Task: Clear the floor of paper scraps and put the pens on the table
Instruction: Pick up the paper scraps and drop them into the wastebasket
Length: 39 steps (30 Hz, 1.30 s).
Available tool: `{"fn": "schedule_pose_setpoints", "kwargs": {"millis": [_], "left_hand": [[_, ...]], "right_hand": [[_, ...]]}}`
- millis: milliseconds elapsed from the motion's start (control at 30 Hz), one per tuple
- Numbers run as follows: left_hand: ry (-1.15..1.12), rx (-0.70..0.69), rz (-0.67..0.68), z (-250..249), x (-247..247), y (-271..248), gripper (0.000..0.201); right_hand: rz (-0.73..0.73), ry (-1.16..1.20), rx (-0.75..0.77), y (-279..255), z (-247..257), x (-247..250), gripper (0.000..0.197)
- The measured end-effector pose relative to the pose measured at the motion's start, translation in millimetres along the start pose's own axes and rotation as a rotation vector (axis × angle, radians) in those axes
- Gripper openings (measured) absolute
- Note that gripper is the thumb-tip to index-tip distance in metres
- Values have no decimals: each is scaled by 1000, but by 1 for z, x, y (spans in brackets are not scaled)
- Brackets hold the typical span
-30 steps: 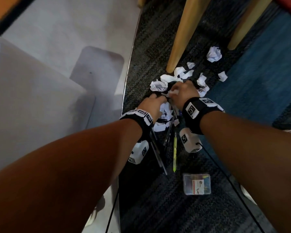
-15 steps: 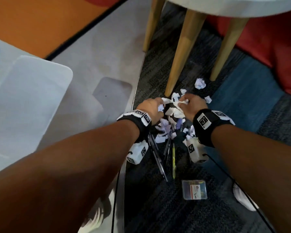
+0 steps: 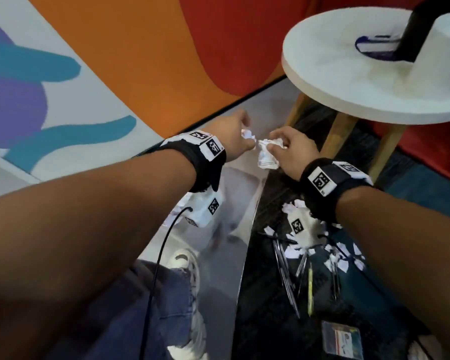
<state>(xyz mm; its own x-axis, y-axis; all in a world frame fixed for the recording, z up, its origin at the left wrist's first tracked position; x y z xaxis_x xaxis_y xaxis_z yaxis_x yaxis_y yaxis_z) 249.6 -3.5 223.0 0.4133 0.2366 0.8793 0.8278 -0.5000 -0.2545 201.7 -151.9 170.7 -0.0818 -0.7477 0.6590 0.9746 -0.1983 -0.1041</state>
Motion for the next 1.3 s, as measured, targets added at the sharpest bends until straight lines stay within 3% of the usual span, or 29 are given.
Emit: {"fn": "schedule_pose_setpoints", "kwargs": {"millis": [133,267,433,600,767,900,1067,1300], "left_hand": [[23,133,-50,57,25,-28,41],[58,263,7,111,13,-46,40],[151,323,187,143,-14,-40,43],[237,321,279,154,-25,-33,54],[294,410,381,161,-26,-31,52],[293,286,199,129,-4,-24,30],[242,97,80,50,-5,-21,27],[112,-61,211,-28,-93,2,13]], "right_hand": [[71,-18,113,7,66,-48,22],[117,-65,162,8,95,-91,22],[131,-78,192,7,108,-122,23],[204,-165,134,8,107,-140,29],[191,-223,95,8,97,-133,21],[110,-163,73,3,72,-105,14],[91,-170,-79,-19,-1,-67,10],[88,-104,-356,-63,-131,-19,4]]}}
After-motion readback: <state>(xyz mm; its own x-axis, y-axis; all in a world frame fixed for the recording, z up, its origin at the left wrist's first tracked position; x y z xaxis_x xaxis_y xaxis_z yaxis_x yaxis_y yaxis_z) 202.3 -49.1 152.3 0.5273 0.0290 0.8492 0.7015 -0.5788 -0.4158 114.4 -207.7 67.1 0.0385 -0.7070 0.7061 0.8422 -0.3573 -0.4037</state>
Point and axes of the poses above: each hand's wrist, its own y-axis towards the middle knuckle, its own x-axis out of the back of the hand, z = x × y, the point moved 10 cm from there along y, towards the middle knuckle, and after that the axes turned 9 degrees about z, right-handed, at the moved point
